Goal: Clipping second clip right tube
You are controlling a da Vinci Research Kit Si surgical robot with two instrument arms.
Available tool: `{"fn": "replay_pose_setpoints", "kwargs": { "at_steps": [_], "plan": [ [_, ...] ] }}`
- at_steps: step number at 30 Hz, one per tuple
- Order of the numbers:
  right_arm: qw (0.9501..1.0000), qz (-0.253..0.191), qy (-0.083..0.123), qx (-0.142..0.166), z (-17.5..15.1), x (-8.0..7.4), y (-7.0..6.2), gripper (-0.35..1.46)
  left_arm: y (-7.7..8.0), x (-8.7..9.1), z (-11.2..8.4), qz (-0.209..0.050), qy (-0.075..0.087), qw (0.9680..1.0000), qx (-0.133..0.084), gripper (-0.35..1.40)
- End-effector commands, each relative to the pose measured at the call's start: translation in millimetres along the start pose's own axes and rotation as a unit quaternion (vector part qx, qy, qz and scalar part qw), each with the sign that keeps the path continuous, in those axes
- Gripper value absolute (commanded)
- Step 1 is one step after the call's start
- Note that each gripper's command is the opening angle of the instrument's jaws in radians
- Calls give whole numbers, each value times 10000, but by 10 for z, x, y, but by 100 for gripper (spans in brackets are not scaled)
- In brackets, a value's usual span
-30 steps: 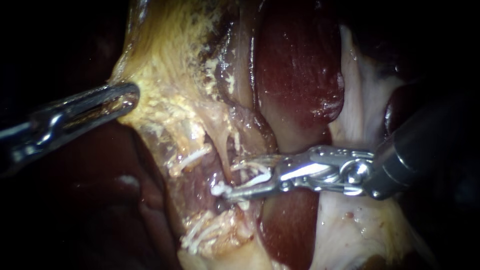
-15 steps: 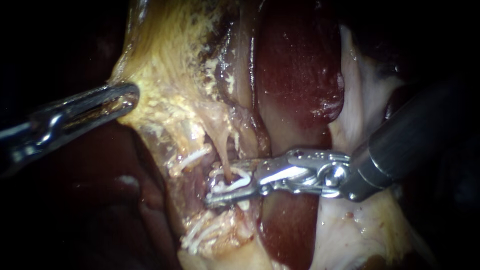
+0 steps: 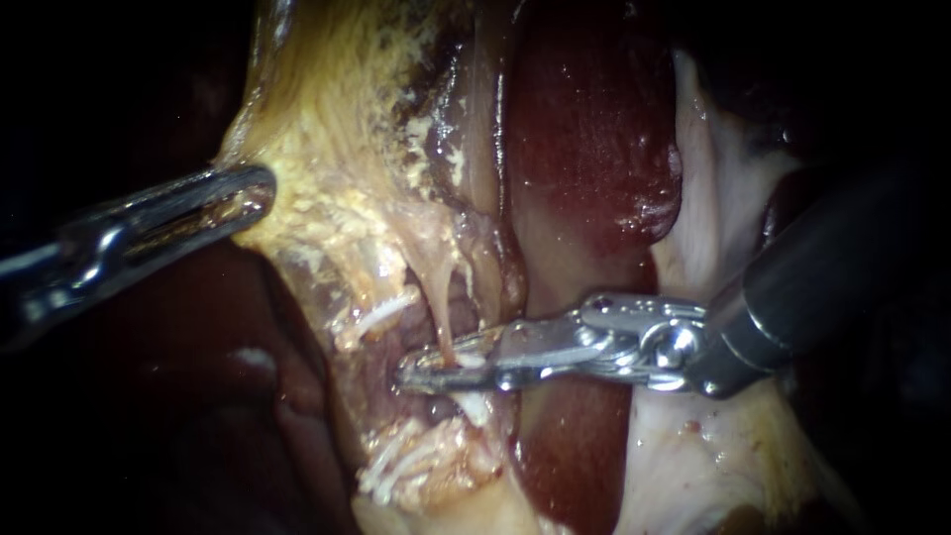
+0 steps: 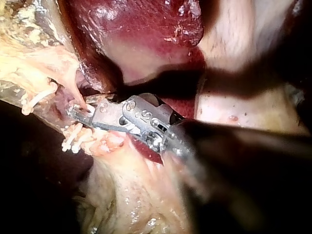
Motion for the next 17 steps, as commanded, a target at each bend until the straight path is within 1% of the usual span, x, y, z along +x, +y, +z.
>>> {"fn": "replay_pose_setpoints", "kwargs": {
  "at_steps": [1, 17],
  "plan": [
    [10000, 0, 4, -5, 1, 0, 1, -35, 0, 0, 0, 0, 0, 10000, 0, -35],
    [10000, -3, 18, -3, 2, -1, 1, -35, 0, -1, 0, -1, 1, 10000, 0, -35]
  ]
}}
